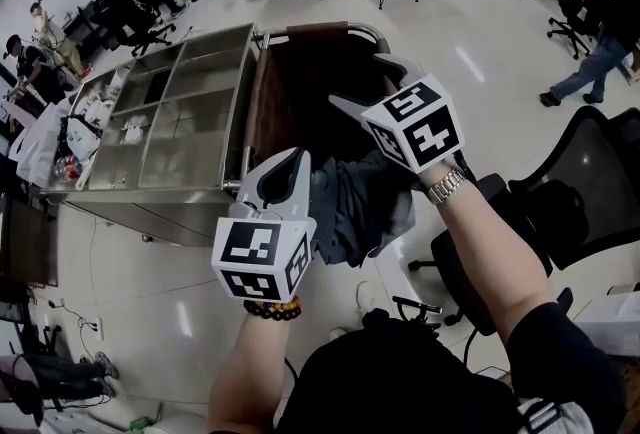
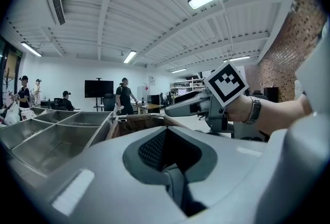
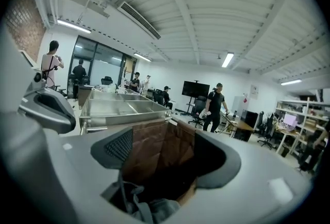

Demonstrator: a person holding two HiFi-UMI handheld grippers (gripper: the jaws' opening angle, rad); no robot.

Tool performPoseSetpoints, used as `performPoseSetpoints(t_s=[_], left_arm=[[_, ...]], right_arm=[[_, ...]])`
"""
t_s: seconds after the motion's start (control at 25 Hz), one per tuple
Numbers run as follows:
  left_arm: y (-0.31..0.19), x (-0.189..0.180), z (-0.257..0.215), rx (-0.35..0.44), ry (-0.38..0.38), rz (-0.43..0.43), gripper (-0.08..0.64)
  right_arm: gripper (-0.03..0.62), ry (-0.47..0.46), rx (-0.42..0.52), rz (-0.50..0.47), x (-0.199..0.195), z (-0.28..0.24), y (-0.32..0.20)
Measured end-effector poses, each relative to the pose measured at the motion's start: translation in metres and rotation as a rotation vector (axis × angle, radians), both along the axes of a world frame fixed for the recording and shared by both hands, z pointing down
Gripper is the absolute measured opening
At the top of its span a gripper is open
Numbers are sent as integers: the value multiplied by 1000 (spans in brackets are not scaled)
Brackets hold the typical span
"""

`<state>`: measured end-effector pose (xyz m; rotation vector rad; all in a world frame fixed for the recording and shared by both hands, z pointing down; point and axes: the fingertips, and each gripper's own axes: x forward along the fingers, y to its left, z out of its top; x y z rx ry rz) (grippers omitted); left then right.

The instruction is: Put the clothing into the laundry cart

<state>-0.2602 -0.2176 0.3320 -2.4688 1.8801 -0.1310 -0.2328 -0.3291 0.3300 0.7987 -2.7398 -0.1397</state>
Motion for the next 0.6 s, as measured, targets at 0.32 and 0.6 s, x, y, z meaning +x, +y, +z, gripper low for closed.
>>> performPoseSetpoints(t_s=[0.32,0.6], left_arm=[[43,20,-14,12,0,34,3],[96,39,-26,29,-9,57,3]], right_arm=[[337,-34,44,2,22,-20,66],[230,-85,96,16,43,-30,140]])
